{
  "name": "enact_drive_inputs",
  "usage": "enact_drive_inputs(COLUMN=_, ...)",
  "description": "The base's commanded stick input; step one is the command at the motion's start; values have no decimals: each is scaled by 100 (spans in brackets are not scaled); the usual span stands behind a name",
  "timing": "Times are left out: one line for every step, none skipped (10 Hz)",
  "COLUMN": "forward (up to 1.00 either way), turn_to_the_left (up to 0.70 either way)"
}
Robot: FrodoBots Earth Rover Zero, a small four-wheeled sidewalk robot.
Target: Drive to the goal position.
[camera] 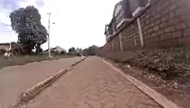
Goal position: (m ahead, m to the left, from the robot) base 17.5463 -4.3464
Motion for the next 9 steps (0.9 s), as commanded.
enact_drive_inputs(forward=50, turn_to_the_left=0)
enact_drive_inputs(forward=50, turn_to_the_left=0)
enact_drive_inputs(forward=50, turn_to_the_left=0)
enact_drive_inputs(forward=50, turn_to_the_left=0)
enact_drive_inputs(forward=50, turn_to_the_left=0)
enact_drive_inputs(forward=50, turn_to_the_left=0)
enact_drive_inputs(forward=50, turn_to_the_left=0)
enact_drive_inputs(forward=50, turn_to_the_left=0)
enact_drive_inputs(forward=50, turn_to_the_left=0)
